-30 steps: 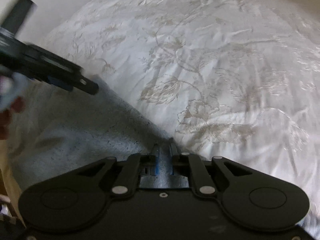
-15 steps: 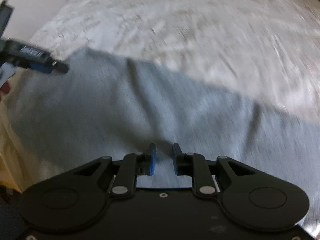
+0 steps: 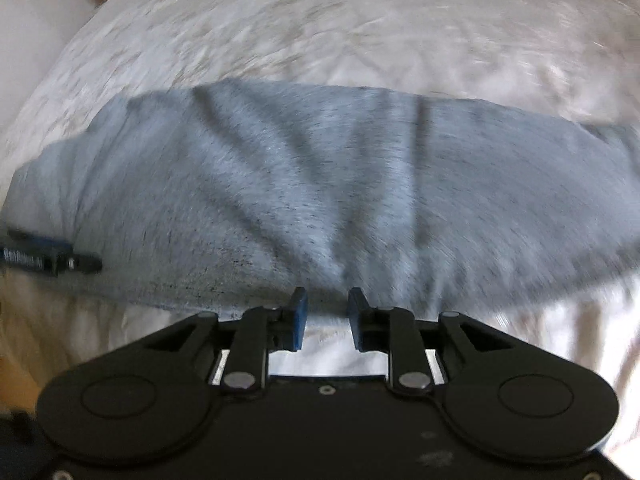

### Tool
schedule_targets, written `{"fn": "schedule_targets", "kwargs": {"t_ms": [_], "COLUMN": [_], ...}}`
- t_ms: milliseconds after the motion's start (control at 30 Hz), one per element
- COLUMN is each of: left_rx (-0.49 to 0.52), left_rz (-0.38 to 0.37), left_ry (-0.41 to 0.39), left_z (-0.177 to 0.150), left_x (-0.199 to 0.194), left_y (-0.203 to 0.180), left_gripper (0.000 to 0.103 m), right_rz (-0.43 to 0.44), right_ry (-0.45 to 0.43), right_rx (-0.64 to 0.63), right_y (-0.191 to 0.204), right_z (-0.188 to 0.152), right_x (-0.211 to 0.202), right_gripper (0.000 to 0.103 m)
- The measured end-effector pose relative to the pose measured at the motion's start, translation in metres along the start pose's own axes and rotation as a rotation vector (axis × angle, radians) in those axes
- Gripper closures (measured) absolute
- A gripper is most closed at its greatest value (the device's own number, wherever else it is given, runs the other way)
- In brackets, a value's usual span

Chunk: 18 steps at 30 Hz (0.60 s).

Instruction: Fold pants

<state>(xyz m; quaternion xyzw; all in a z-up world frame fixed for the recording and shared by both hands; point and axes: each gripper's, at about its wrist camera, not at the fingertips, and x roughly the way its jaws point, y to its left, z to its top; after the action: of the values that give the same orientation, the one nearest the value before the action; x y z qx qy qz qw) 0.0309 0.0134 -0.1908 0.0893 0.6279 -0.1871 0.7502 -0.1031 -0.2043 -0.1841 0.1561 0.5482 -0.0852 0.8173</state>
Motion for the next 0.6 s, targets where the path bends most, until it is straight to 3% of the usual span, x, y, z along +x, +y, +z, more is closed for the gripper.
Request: {"fn": "schedule_targets", "kwargs": {"t_ms": [100,300,600], "left_rx": [-0.023,0.053,0.087], "left_rz": [-0.017,-0.060,-0.108], "left_ry": [-0.020,-0.048,-0.105], "left_z": [-0.009,-0.026,-0.018], "left_x": [-0.006,-0.024,-0.054], "left_y": [0.005,-0.008,-0.035], "left_gripper": [0.026,0.026,0.026], "right_rz": [0.002,-0.061,-0.102], "right_ry": [-0.039,-0.148,-0.196], "right_rx": [0.115,0.247,0.366], "right_y": [-0.008,-0.025,-0.047], "right_z": [-0.014,-0.035,-0.052], "right_x": [-0.027,-0.074,-0.087], "right_gripper": [0.077,0.075,0.072]}}
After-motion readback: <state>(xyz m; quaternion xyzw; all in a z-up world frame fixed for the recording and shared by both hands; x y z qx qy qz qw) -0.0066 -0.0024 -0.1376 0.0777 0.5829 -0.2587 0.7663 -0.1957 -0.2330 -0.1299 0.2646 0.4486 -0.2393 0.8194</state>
